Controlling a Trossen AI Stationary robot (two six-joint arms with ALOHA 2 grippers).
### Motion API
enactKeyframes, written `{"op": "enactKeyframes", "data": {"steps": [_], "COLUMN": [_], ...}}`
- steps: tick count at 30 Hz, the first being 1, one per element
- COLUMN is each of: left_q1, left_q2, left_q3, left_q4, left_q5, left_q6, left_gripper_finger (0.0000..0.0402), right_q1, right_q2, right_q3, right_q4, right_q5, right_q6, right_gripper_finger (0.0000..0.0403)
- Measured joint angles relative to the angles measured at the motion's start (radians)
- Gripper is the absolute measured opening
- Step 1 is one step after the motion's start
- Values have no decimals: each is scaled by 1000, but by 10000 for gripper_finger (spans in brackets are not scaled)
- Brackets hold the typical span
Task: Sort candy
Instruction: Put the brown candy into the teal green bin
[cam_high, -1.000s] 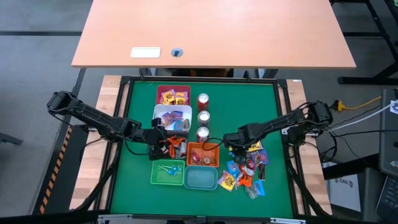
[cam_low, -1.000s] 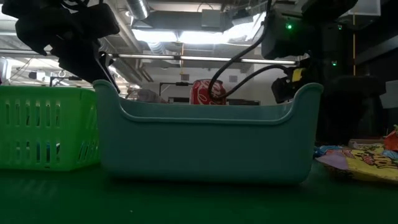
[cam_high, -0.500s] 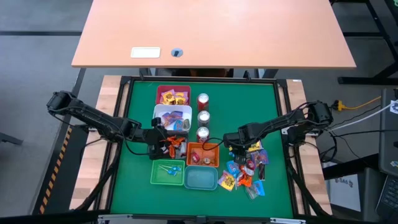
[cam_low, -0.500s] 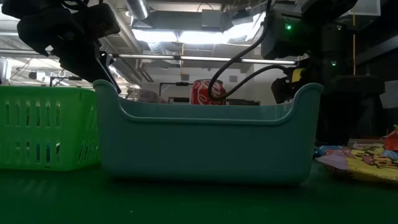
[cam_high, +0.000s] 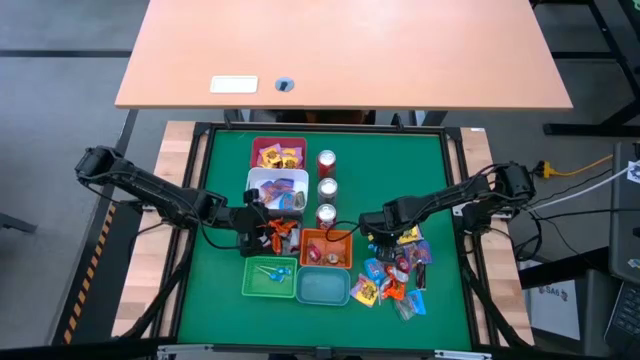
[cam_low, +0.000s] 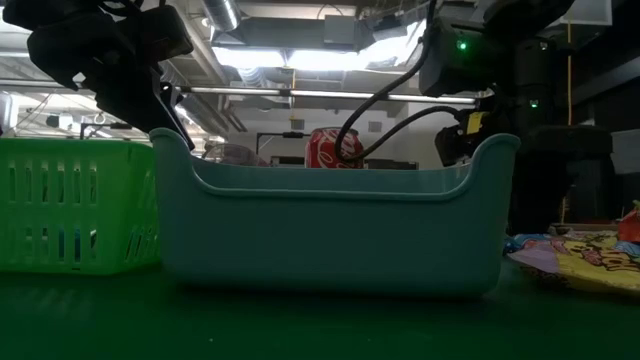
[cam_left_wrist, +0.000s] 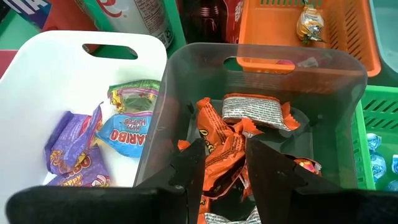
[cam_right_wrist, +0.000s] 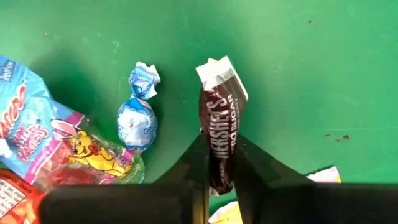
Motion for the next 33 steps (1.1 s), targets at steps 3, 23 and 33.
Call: {"op": "enactKeyframes", "data": {"steps": [3, 23, 33], "left_q1": [0, 0, 0], "left_q2": [0, 0, 0], "left_q3": [0, 0, 0], "left_q4": [0, 46, 47], "left_q5": [0, 8, 8], "left_q6": [0, 1, 1], "left_gripper_finger": [107, 107, 107], "right_q1": [0, 55, 177], "right_q2": [0, 4, 2], "right_q3": [6, 242, 304], "right_q4": [-7, -104, 79], "right_q5": [-1, -37, -7], "right_q6": [0, -26, -55], "right_gripper_finger": [33, 40, 48]}}
